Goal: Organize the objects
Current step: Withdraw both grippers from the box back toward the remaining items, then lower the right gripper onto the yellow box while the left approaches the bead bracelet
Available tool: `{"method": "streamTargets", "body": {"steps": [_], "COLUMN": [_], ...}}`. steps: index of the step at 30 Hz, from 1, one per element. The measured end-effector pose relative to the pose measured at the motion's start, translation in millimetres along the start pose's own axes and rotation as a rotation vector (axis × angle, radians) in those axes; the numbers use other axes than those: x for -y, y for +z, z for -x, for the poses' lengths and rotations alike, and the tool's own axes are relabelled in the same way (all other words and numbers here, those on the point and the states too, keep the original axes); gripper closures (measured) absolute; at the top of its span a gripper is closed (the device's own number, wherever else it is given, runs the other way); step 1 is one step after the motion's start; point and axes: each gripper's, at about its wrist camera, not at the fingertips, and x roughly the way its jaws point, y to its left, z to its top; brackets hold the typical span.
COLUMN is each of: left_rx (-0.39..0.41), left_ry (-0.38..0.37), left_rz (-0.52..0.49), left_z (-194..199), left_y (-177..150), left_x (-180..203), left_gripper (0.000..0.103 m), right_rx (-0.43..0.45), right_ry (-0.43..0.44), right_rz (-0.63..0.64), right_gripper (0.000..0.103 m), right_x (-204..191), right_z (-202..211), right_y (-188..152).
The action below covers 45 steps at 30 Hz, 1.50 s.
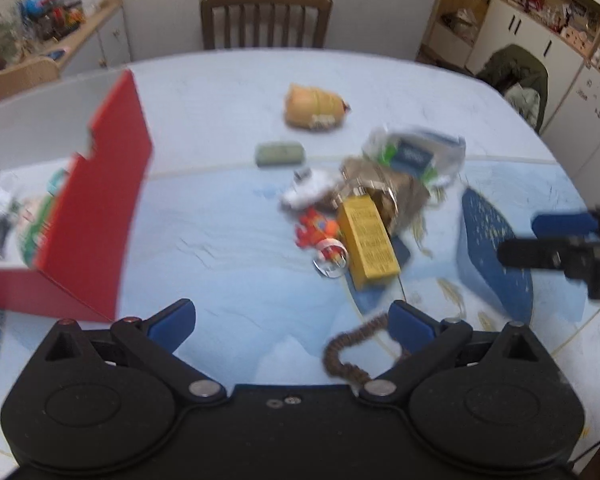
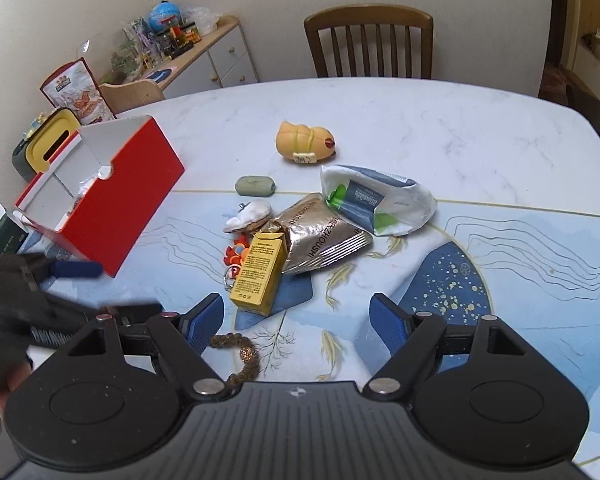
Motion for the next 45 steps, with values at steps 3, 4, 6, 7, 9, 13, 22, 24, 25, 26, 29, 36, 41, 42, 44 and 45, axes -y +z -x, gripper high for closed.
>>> {"method": "streamTargets", "body": {"steps": [3, 4, 6, 7, 9, 13, 22, 24, 25, 26, 29, 36, 41, 42, 44, 45], "left_rx": [-0.035, -0.044, -0.057, -0.062, -0.077, -0.095, -0.112, -0.105, -0.103, -0.100, -0.088, -0.059, -0.046, -0.047, -0.050, -0.051], "left_ry": [0.005, 0.010, 0.016, 0.021, 0.023, 0.017, 0.016, 0.007, 0.005, 0.008, 0.036, 0.042, 0.015, 0.012, 0.003, 0.001], "left_rz": [0.006, 0.008, 0.010, 0.009, 0.012, 0.032, 0.059, 0.059, 0.051, 0.038, -0.010, -0.013, 0.010, 0.015, 0.026, 0.033], "left_z": [-15, -18, -25, -29, -35, -43, -46, -45, -45, -45, -42, -35, -31, -30, -31, -30], "left_y": [-8, -10, -14, -15, -18, -21, -34, -36, -37, -39, -42, -45, -43, -43, -41, -41], "left_x": [7, 8, 11, 12, 13, 14, 19, 21, 23, 26, 36, 36, 32, 31, 28, 27], "left_gripper": [0.001, 0.001, 0.001, 0.001, 0.004, 0.007, 0.015, 0.020, 0.022, 0.026, 0.036, 0.052, 0.076, 0.080, 0.084, 0.087], "right_rx": [-0.020, -0.026, -0.044, -0.052, -0.066, -0.093, -0.145, -0.154, -0.160, -0.166, -0.183, -0.194, -0.193, -0.193, -0.194, -0.194], "right_ry": [0.008, 0.014, 0.024, 0.027, 0.028, 0.034, 0.005, 0.003, -0.001, -0.005, -0.016, -0.043, -0.048, -0.046, -0.039, -0.038], "right_rz": [0.001, 0.001, 0.000, 0.001, 0.006, 0.010, -0.021, -0.010, -0.005, -0.001, 0.001, 0.000, 0.010, 0.005, -0.005, -0.012], "right_gripper": [0.023, 0.023, 0.023, 0.023, 0.023, 0.023, 0.023, 0.023, 0.023, 0.023, 0.023, 0.039, 0.049, 0.052, 0.057, 0.060], "right_x": [0, 0, -2, -3, -6, -11, -22, -26, -28, -31, -35, -39, -37, -36, -34, -32], "right_z": [-15, -20, -32, -38, -49, -69, -105, -110, -112, -115, -124, -131, -127, -126, -124, -123], "right_y": [4, 4, 6, 7, 9, 15, 21, 22, 22, 22, 21, 20, 16, 16, 15, 14]}}
